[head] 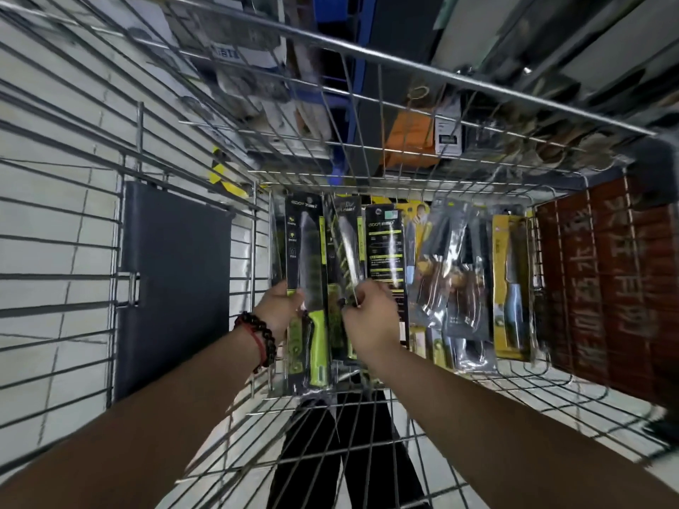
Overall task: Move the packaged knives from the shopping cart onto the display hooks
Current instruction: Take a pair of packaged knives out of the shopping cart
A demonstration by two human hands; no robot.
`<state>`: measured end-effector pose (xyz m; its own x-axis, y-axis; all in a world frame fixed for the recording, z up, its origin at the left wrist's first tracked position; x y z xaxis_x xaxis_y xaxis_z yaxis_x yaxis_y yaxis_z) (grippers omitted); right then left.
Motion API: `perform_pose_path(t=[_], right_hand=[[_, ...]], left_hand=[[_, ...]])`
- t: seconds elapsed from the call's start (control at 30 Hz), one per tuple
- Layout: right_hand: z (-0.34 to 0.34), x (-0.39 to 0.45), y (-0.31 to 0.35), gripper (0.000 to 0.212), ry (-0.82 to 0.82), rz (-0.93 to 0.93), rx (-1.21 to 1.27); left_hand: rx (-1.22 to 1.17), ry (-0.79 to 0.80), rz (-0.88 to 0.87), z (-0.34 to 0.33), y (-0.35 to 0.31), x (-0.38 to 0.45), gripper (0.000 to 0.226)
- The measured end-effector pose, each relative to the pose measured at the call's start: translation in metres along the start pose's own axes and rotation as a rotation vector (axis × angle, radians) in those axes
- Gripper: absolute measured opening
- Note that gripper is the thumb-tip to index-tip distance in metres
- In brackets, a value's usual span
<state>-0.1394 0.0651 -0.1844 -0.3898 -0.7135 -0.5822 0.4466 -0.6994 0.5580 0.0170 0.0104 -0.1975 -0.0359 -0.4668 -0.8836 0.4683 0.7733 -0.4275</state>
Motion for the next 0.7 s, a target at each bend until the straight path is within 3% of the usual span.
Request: perform_pose_path(t=[0.23,0.37,0.47,0.57,0.7], right_hand=[[-0.025,-0.014,0.019,0.025,0.051,0.053,0.013],[-0.034,-0.017,0.025,0.023,0.072,0.147,0.034],[-0.045,-0.023,0.035,0.041,0.135,0.198,0.074],[-0.05,-0.026,0.047,0.055,0.182,0.239,0.103],[-0.052,-0.028,0.06,0.059,0.189,0.304,-0.006]], left_hand=[[-0.079,0.089,-0.005,0.005,0.003,0.002,0.072],[-0.282,0.166,0.061,0.011,0.005,0.004,0.056],[-0.378,0.168,0.113,0.023,0.007,0.01,0.062],[-0.462,0.238,0.133,0.026,0.008,0.009,0.051],[-0.434,0.316,0.106,0.022,0.006,0.004,0.072]])
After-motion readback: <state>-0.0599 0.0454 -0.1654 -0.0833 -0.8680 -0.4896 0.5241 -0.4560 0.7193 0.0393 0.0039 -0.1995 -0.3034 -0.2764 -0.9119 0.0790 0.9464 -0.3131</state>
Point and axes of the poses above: each hand's wrist, its own x-axis towards the middle knuckle, its own z-axis out of the back of the hand, y = z × x, the point moved 4 cm from there along x, towards the middle knuckle
